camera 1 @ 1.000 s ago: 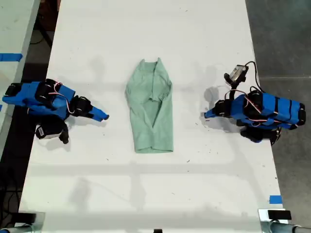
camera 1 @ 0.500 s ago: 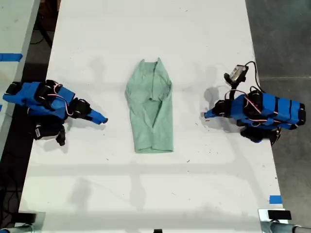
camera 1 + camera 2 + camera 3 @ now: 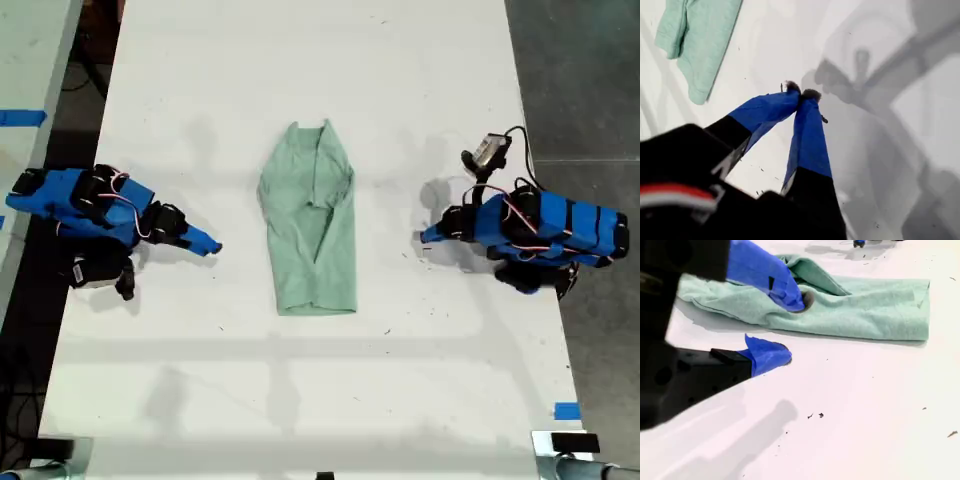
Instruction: Fold t shirt
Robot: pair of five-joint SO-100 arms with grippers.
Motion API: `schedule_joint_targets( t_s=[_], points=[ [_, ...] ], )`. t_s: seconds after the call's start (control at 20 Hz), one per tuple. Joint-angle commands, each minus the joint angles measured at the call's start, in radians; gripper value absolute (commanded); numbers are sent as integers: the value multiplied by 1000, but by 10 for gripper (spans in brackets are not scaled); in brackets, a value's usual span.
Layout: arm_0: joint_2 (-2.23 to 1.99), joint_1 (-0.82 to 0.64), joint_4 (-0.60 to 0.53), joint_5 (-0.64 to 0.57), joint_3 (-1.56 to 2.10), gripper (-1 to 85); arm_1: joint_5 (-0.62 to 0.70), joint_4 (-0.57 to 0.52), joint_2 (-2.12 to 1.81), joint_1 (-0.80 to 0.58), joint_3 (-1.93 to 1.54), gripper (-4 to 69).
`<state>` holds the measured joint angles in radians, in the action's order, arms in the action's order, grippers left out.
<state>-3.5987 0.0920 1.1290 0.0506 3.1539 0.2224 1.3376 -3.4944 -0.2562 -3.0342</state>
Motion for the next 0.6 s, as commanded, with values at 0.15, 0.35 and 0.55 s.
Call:
schedule_joint_targets(
  t_s=[0.15,0.35,0.55],
  points=[
    [-6,11,-2,3,-21,135,-2,5,-14,-9,-40,14],
    [-6,11,-2,3,-21,135,3,5,-14,-3,-37,14],
    [-6,11,-2,3,-21,135,12,2,-14,-9,-37,14]
  ],
)
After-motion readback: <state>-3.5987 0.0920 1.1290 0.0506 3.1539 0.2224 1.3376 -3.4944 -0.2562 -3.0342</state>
